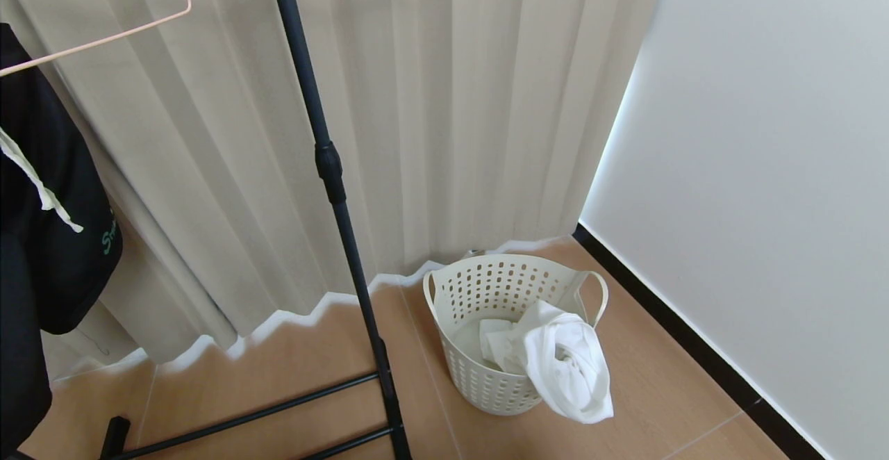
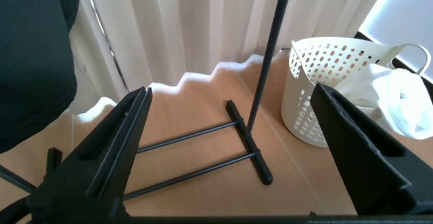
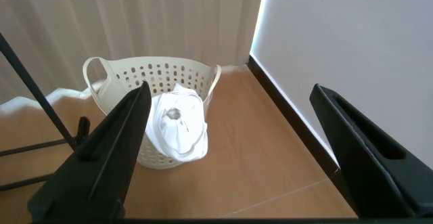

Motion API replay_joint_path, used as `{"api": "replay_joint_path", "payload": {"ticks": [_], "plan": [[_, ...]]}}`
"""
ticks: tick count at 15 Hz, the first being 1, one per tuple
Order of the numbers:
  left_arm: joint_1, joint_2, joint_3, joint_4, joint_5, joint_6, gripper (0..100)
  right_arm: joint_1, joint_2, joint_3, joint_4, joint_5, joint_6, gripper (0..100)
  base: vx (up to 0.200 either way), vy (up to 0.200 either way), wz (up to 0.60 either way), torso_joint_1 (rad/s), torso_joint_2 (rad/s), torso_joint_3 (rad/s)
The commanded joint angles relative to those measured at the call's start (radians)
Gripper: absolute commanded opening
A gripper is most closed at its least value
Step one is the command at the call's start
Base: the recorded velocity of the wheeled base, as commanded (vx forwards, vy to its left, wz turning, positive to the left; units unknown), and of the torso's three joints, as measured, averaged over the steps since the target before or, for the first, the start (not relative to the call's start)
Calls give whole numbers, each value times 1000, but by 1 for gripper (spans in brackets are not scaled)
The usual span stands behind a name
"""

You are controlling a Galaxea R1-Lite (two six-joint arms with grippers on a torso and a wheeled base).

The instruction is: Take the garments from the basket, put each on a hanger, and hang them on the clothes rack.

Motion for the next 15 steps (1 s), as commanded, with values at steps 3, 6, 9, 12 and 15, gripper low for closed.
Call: {"api": "replay_joint_path", "payload": {"ticks": [3,6,9,12,15], "plan": [[0,1,0,0,0,0,100,-1,0,0,0,1,0,100,0,0,0,1,7,-194],[-3,1,0,0,0,0,100,-1,0,0,0,1,0,100,0,0,0,2,7,-198],[-3,1,0,0,0,0,100,0,0,0,0,-2,-8,100,0,0,0,4,4,-204],[-3,1,0,0,0,0,100,-1,0,0,0,4,-9,100,0,0,0,4,-1,-194],[-3,1,0,0,0,0,100,0,0,0,0,4,-8,100,0,0,0,2,1,-199]]}}
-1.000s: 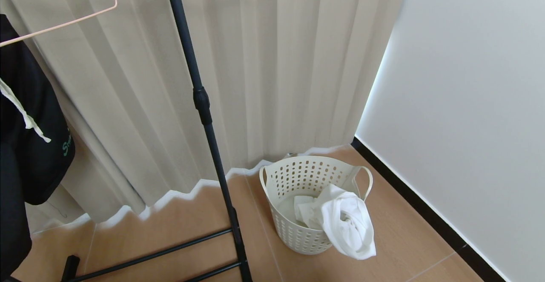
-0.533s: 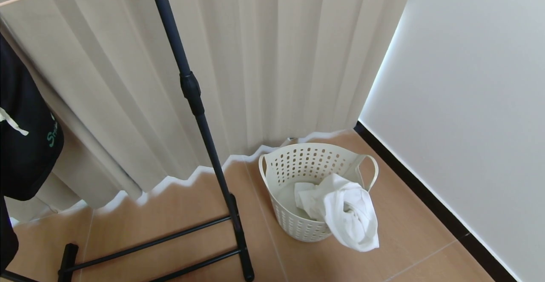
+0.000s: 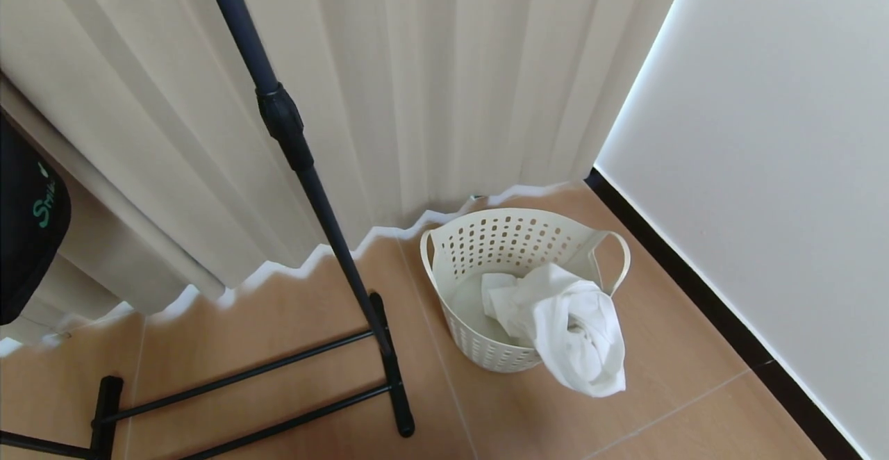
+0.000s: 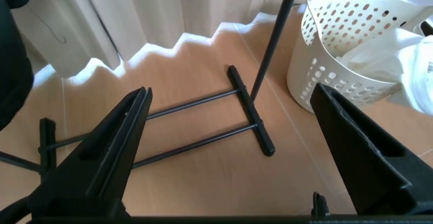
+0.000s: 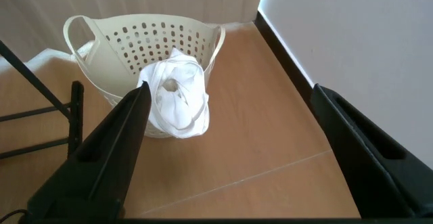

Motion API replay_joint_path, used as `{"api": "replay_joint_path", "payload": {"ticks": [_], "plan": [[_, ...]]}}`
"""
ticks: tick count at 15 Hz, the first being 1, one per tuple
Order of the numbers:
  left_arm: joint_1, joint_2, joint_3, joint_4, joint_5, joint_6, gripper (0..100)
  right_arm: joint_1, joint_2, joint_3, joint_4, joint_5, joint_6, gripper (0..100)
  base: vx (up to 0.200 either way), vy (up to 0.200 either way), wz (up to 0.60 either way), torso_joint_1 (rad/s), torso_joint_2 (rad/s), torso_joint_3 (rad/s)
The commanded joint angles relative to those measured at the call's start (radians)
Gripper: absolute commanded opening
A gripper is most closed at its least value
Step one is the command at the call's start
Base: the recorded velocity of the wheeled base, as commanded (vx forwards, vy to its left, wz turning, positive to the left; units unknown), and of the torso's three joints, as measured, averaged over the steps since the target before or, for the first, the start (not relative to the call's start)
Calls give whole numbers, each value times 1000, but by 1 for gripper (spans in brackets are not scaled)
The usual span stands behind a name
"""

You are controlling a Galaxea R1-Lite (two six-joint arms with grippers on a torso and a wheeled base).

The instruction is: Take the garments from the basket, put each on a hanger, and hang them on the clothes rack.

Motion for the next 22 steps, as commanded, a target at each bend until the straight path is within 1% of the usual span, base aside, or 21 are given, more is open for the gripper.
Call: {"api": "replay_joint_path", "payload": {"ticks": [1,12,13,15,16,17,18,19,20,21,22], "plan": [[0,1,0,0,0,0,100,0,0,0,-1,1,-2,100,0,0,0,2,2,-198],[0,1,0,0,0,0,100,0,2,0,13,1,-5,100,0,0,0,2,1,-198],[0,1,0,0,0,0,100,0,23,0,15,0,-5,100,0,0,0,-2,-2,-163],[0,1,0,0,2,0,100,22,121,0,7,19,-8,100,0,0,0,2,0,-78],[0,-1,0,0,3,0,100,54,204,0,-1,38,-11,100,0,0,0,0,0,0],[0,1,0,0,3,0,100,131,350,-49,-13,50,-36,100,0,0,0,0,0,0],[0,-1,0,0,3,0,100,188,460,-80,-14,47,-51,100,0,0,0,0,0,0],[0,1,0,0,3,0,100,224,571,-107,-14,46,-72,100,0,0,0,0,0,0],[0,1,0,0,3,0,100,243,683,-130,-16,46,-120,100,0,0,0,0,0,0],[0,1,0,0,5,0,100,244,781,-156,-21,46,-184,100,0,0,0,0,0,0],[0,1,0,0,6,-2,100,243,874,-190,-22,44,-270,100,0,0,0,0,0,0]]}}
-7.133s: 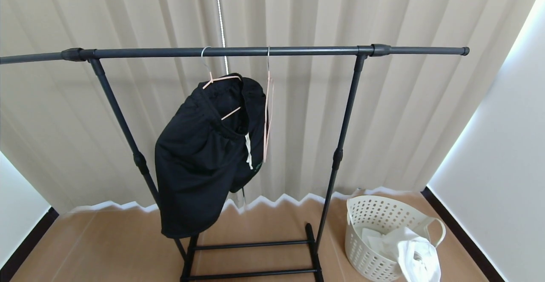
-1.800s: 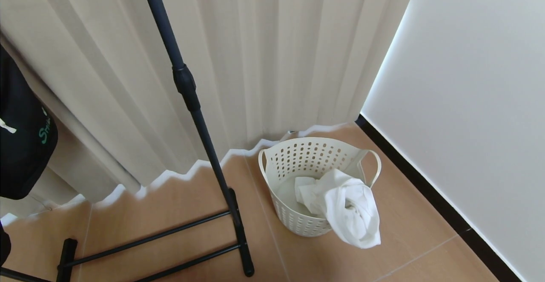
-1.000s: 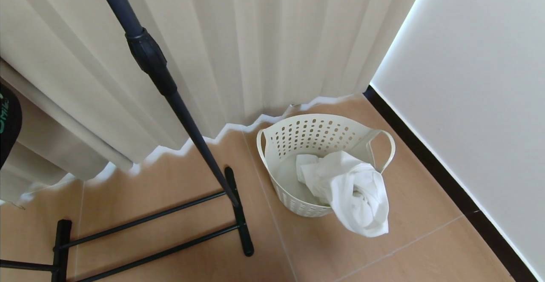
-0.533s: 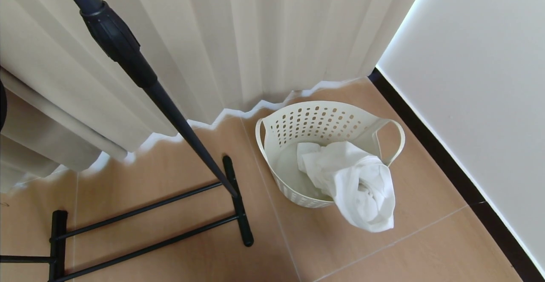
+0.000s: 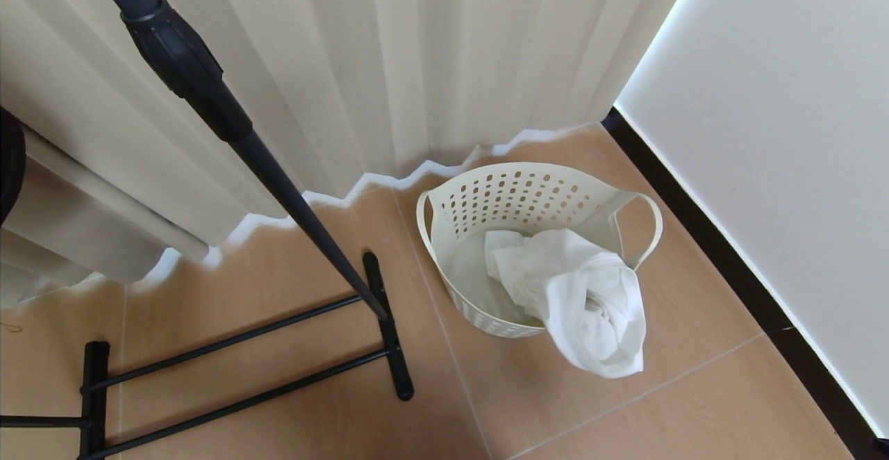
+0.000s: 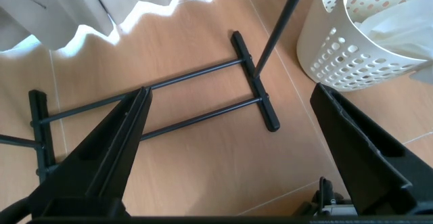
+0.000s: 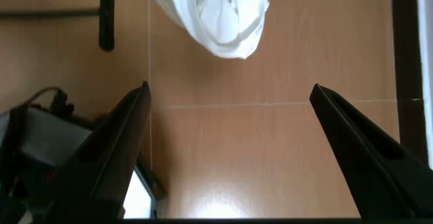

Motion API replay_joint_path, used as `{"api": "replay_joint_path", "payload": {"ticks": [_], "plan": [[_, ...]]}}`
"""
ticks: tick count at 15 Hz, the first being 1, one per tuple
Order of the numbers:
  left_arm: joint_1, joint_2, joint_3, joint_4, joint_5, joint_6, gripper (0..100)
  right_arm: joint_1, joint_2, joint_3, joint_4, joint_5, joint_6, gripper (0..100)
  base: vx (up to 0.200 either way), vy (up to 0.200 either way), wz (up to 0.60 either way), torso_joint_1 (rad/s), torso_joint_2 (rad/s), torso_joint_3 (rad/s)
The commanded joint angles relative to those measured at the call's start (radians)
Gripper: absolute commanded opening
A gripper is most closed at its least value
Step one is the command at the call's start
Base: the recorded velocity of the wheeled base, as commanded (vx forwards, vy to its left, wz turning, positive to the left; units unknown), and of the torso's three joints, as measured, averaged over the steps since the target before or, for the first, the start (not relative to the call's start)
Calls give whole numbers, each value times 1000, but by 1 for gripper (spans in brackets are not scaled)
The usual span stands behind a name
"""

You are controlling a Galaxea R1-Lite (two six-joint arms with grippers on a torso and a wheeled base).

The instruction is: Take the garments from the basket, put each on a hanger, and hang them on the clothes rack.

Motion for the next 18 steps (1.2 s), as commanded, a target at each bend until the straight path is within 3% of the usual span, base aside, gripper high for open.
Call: {"api": "replay_joint_path", "payload": {"ticks": [1,2,3,6,9,10,13,18], "plan": [[0,-2,0,0,-2,0,100,56,405,-135,-8,2,-228,100,0,0,0,0,0,0],[0,0,1,0,-3,0,100,56,422,-148,-8,2,-251,100,0,0,0,0,0,0],[0,-2,0,0,-2,0,100,55,565,-252,-8,-2,-424,100,0,0,0,0,0,0],[0,0,0,0,-2,0,100,53,744,-390,-8,-96,-650,100,0,0,0,0,0,0],[0,-2,0,0,-2,0,100,53,925,-491,-58,-147,-704,100,0,0,0,0,0,0],[0,-2,0,0,-2,0,100,53,1062,-536,-207,-185,-704,100,0,0,0,0,0,0],[0,-2,0,0,-2,0,100,36,1257,-577,-403,-216,-705,100,0,0,0,0,0,0],[0,0,0,0,-2,0,100,-21,1416,-746,-431,-220,-702,100,0,0,0,0,0,0]]}}
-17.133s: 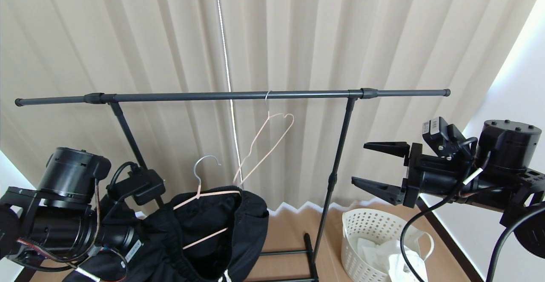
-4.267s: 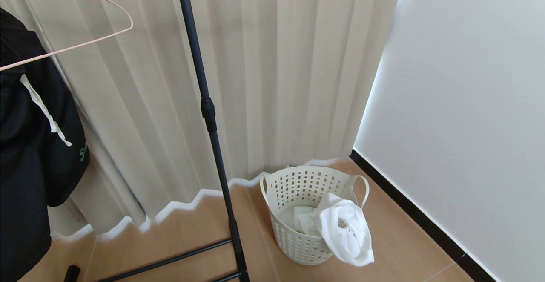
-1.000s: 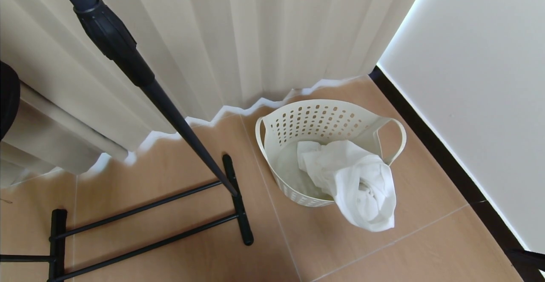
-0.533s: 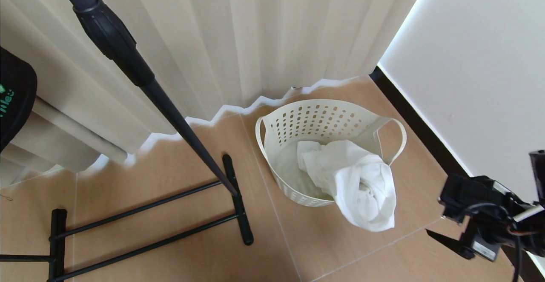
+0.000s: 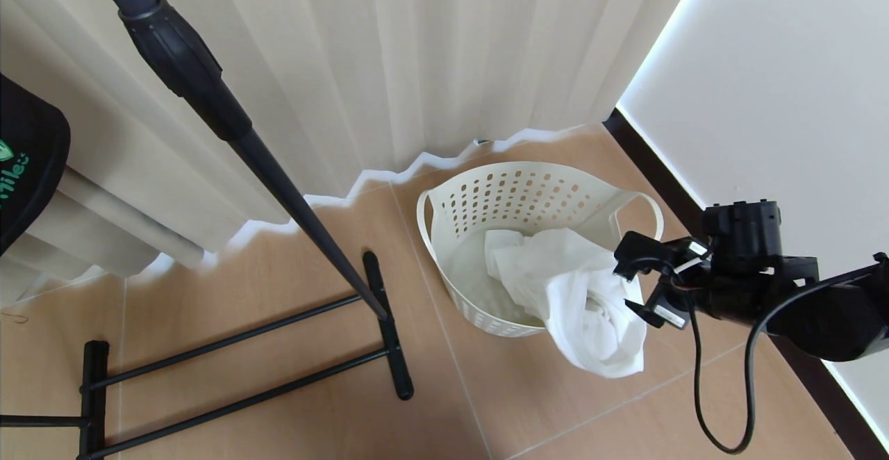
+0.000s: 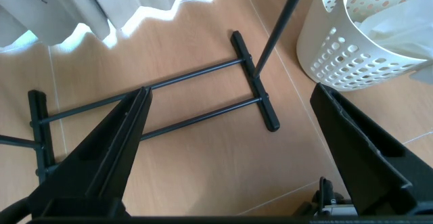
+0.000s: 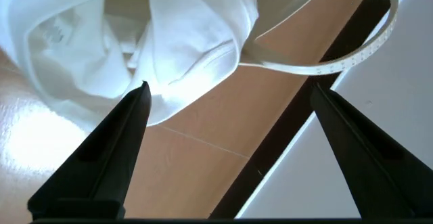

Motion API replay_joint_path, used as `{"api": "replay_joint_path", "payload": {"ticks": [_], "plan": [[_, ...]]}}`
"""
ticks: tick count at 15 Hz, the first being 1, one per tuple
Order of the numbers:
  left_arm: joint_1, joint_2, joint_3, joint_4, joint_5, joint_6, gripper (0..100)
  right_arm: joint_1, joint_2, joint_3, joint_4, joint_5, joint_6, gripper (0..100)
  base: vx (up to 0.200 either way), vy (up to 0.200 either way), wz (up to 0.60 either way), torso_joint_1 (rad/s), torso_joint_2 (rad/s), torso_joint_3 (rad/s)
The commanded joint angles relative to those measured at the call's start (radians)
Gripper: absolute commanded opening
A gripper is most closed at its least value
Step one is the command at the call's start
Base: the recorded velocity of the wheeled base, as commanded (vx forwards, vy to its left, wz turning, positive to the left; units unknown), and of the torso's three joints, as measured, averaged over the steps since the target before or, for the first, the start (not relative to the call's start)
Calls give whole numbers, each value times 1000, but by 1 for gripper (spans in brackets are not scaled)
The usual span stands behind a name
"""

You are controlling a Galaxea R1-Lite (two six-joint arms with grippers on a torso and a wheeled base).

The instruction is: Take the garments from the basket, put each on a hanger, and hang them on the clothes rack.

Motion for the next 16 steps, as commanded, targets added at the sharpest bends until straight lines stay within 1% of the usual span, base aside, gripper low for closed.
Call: {"api": "replay_joint_path", "payload": {"ticks": [1,3,8,12,16], "plan": [[0,-2,0,0,0,0,100,-23,99,-76,-1,0,2,100,0,0,0,0,0,0],[0,-2,0,0,0,0,100,-23,110,-117,-1,3,5,100,0,0,0,0,0,0],[0,0,0,0,0,0,100,-23,157,-177,-4,1,11,100,0,0,0,0,0,0],[0,-2,0,0,0,0,100,-21,197,-200,-84,-13,22,100,0,0,0,0,0,0],[0,0,0,0,0,0,100,-20,215,-227,-95,-16,38,100,0,0,0,0,0,0]]}}
